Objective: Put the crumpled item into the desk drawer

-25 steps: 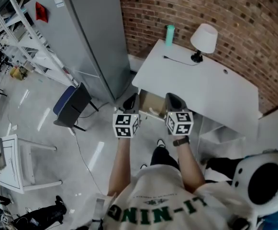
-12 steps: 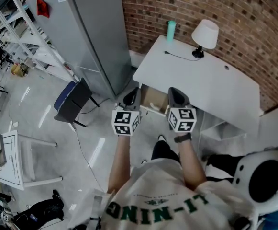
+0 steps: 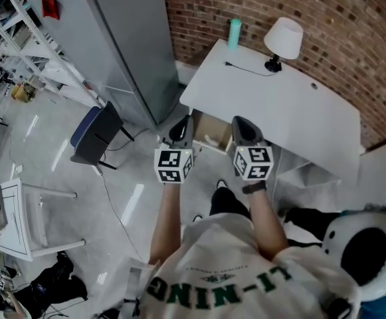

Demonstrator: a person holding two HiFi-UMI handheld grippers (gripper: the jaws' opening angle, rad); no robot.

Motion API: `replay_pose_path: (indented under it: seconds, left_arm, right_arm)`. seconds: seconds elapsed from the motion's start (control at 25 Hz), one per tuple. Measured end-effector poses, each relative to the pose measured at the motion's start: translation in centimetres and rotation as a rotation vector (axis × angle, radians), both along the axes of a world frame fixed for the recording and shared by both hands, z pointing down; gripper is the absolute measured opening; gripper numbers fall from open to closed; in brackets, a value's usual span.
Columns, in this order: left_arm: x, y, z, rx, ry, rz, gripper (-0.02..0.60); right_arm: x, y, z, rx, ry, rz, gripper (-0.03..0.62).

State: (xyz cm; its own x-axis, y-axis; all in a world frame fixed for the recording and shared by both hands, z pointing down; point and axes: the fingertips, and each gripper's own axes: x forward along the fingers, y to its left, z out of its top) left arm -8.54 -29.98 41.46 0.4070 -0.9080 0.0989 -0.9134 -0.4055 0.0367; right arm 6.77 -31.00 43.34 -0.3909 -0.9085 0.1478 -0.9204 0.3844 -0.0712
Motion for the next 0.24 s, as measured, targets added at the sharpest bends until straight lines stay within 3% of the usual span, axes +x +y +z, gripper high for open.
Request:
replay_pose_path:
  seconds: [0.24]
  left_arm:
    - [0.6, -2.2, 1.3, -0.028, -0.006, -0.009, -0.002]
  right_arm:
    - [0.7, -2.1, 1.3, -0.026, 0.015, -0.012, 0.003]
